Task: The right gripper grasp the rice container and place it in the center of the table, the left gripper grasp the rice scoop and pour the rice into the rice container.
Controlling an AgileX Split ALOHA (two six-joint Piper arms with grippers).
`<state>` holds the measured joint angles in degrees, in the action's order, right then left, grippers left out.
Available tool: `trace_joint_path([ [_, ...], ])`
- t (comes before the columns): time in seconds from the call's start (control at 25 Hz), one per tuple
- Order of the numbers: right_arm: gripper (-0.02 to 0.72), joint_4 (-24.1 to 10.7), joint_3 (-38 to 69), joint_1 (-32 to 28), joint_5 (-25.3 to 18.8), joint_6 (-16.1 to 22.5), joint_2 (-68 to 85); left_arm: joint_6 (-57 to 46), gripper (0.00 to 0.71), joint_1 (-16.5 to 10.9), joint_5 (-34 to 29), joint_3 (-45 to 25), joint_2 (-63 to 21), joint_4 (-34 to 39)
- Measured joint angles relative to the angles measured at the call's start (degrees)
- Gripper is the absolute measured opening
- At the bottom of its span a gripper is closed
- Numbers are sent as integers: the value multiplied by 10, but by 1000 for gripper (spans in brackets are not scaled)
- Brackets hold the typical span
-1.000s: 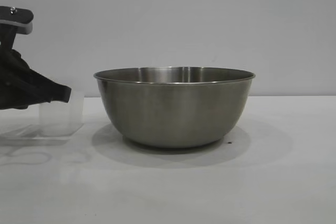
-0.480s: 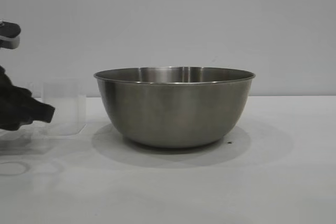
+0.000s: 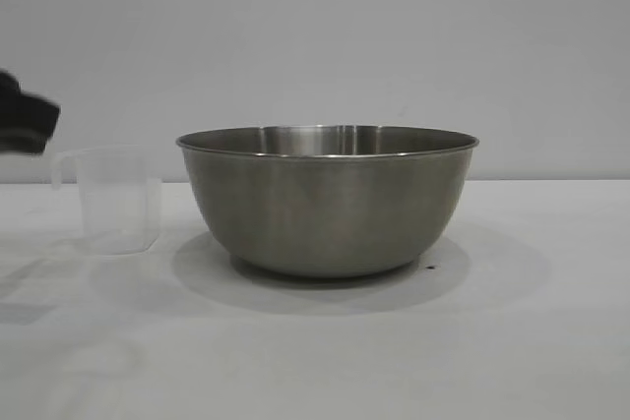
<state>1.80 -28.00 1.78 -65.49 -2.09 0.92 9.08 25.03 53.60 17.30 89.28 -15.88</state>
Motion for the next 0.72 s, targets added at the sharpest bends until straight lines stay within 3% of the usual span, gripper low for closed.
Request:
trace_joint_path([
  [0.56, 538, 0, 0, 0, 0, 0, 0, 0, 272, 0, -437, 79, -230, 8],
  [0.72, 538, 0, 0, 0, 0, 0, 0, 0, 386, 0, -546, 111, -297, 29],
])
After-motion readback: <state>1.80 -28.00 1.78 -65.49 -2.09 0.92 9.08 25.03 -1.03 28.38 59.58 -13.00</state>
